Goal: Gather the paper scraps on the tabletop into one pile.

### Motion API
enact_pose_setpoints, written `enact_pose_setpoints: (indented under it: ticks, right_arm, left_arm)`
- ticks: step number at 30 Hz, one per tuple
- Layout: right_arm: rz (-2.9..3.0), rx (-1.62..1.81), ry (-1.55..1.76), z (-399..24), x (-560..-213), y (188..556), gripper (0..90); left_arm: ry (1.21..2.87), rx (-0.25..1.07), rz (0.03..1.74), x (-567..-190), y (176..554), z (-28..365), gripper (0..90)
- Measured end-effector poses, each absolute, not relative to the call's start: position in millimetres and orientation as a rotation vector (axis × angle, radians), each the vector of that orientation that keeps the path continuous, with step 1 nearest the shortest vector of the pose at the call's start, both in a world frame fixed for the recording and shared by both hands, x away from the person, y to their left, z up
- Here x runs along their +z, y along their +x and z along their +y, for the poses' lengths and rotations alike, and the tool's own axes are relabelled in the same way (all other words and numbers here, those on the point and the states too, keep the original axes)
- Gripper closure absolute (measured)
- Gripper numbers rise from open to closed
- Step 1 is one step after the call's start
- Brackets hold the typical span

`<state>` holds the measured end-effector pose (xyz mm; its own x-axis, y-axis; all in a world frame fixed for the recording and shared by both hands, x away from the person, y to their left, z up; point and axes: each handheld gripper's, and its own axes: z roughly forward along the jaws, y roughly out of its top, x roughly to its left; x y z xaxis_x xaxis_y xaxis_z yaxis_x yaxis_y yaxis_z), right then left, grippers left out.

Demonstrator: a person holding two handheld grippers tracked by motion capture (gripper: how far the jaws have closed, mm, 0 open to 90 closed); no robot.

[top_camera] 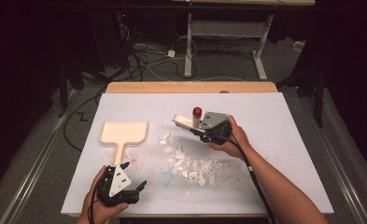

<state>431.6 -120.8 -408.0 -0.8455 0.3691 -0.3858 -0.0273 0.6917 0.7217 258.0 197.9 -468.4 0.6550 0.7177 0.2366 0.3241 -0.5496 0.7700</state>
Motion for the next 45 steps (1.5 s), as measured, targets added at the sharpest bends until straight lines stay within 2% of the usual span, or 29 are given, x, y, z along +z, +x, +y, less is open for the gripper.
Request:
enact_pose_setpoints:
  ticks: [10,20,25,34,45]
  right_arm:
    - [2.435,0.967,0.277,-68.2,-425.9,462.7,67.5]
    - [2.543,0.906,0.083,-32.9,-440.2,451.9,67.4]
    - [2.570,0.976,-0.017,-47.4,-438.0,443.6,67.4]
    - [2.634,1.031,-0.218,-85.0,-436.2,406.2,67.3]
    - [2.678,1.070,-0.304,-129.8,-430.6,370.6,67.4]
  left_arm:
    - [2.158,0.699,0.793,-468.4,257.8,198.4,16.9]
    - [2.156,0.698,0.784,-467.3,257.2,200.7,17.5]
    - [2.149,0.693,0.789,-466.8,257.2,201.8,17.5]
    - [2.167,0.688,0.782,-467.3,257.1,197.4,17.6]
    - [2.186,0.672,0.788,-468.8,256.7,192.6,17.8]
